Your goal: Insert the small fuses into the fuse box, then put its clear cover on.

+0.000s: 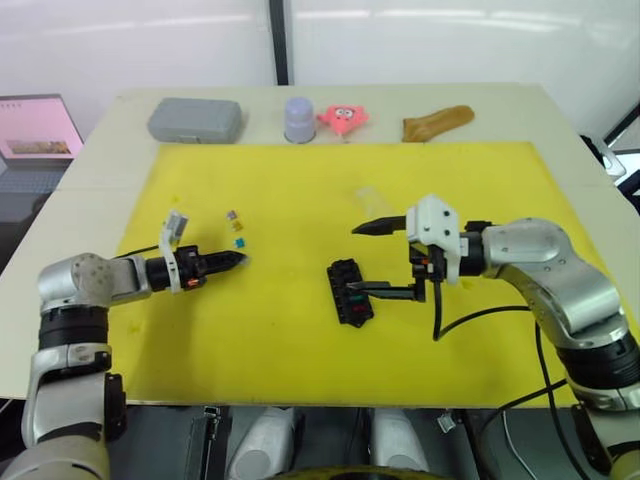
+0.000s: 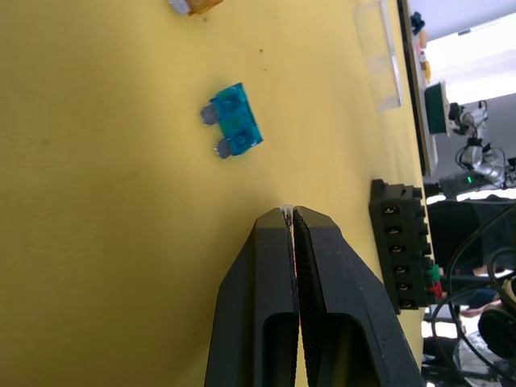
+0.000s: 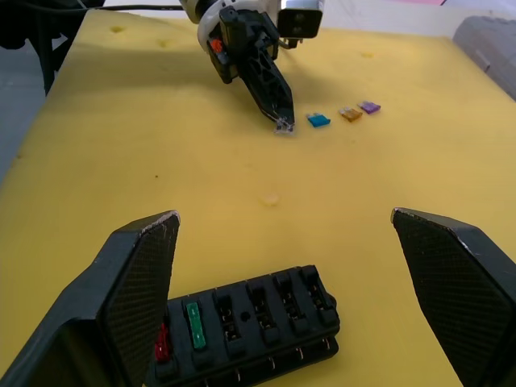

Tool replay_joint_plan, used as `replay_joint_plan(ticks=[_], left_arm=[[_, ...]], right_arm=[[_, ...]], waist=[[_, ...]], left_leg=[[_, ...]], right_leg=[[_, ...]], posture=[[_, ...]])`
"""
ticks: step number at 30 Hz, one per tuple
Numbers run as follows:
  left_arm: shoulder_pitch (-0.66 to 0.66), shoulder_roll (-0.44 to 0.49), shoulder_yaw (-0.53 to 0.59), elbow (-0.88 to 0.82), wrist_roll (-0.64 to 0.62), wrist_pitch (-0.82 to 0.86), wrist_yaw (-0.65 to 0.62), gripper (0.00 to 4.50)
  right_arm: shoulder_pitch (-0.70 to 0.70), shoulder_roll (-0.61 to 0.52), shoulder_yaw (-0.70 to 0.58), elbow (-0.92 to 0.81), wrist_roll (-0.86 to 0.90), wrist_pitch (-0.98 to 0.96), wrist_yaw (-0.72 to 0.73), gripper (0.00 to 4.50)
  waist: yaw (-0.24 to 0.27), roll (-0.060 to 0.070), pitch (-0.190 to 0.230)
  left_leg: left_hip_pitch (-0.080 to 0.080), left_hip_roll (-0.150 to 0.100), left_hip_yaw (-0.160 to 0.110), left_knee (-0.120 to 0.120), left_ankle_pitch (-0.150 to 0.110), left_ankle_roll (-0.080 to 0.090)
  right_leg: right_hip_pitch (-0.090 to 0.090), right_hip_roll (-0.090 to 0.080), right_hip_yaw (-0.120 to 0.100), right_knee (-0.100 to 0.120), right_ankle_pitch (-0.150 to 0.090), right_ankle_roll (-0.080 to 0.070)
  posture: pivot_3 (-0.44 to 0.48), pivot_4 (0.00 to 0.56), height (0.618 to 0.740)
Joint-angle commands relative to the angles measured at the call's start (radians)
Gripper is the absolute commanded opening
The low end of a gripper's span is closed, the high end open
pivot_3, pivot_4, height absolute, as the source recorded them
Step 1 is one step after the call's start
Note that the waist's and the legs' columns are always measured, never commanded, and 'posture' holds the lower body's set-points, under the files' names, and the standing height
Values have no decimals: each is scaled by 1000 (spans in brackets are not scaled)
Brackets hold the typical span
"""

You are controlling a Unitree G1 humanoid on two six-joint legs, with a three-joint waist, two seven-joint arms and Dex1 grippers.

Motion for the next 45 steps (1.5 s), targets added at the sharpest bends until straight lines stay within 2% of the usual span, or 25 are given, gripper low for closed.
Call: replay_joint_plan(ticks=[1, 5, 10, 13, 16, 21, 23, 25, 36, 40, 45], left_arm=[[12, 13, 145, -138, -110, 45, 24, 36], [-19, -4, 283, -258, -230, 156, 108, 36], [-114, -92, 354, -412, -351, 210, 241, 36], [-156, -173, 338, -478, -382, 157, 321, 36], [-224, -305, 304, -508, -436, 101, 405, 36], [-259, -386, 277, -507, -512, 42, 491, 36], [-278, -448, 260, -496, -539, -14, 537, 36], [-276, -473, 247, -496, -556, -49, 558, 36], [-232, -483, 159, -506, -644, -177, 603, 36], [-232, -466, 128, -489, -655, -205, 595, 0], [-230, -443, 106, -476, -674, -228, 588, 0]], right_arm=[[-2, 19, -40, -61, 104, 74, -1, 4500], [11, 64, -98, -90, 197, 165, -85, 4500], [9, 138, -184, -112, 339, 303, -229, 4500], [2, 202, -221, -120, 412, 356, -337, 4500], [-54, 338, -291, -78, 551, 425, -539, 4500], [-124, 429, -347, -36, 677, 473, -722, 4500], [-153, 484, -359, -13, 696, 445, -801, 4500], [-162, 518, -367, -5, 719, 431, -849, 4500], [-166, 562, -375, -13, 867, 374, -977, 4500], [-164, 557, -364, -19, 911, 361, -1000, 3201], [-165, 550, -356, -17, 941, 338, -1018, 3201]], waist=[[-9, -1, 0], [-24, -1, 1], [-23, -1, 1], [-27, -1, 1], [-26, -1, 1], [-32, -1, 1], [-33, -1, 1], [-33, -1, 1], [-34, -1, 1], [-36, -1, 0], [-37, -1, 0]], left_leg=[[0, 1, 0, 0, 0, 0], [-1, 2, 0, -2, 0, 0], [-1, 2, 0, -2, 0, 0], [-1, 2, 0, -2, 0, 0], [-1, 3, 0, -3, 0, 0], [-1, 2, 1, -5, 0, 0], [-1, 2, 1, -5, 0, -1], [-1, 2, 2, -5, 0, -1], [-1, 2, 2, -5, 0, -1], [-1, 2, 2, -5, 0, 0], [-1, 3, 2, -6, 0, -1]], right_leg=[[-1, 0, 0, 0, 0, 0], [-2, 1, 0, 0, 0, 0], [-2, 1, 0, 0, 0, 0], [-2, 1, 0, -1, 0, 0], [-2, 1, 0, -1, 0, 0], [-2, 1, 0, 0, 0, 0], [-3, 1, 1, 0, 0, 0], [-3, 1, 1, 0, 0, 0], [-3, 1, 1, 0, 0, 0], [-3, 2, 1, 0, 0, 0], [-3, 2, 1, 0, 0, 0]], posture=[[0, 150, 740], [0, 150, 740], [0, 150, 740], [0, 150, 740], [0, 150, 740], [0, 150, 740], [0, 150, 740], [0, 150, 740], [0, 150, 740], [0, 150, 740], [0, 150, 740]])
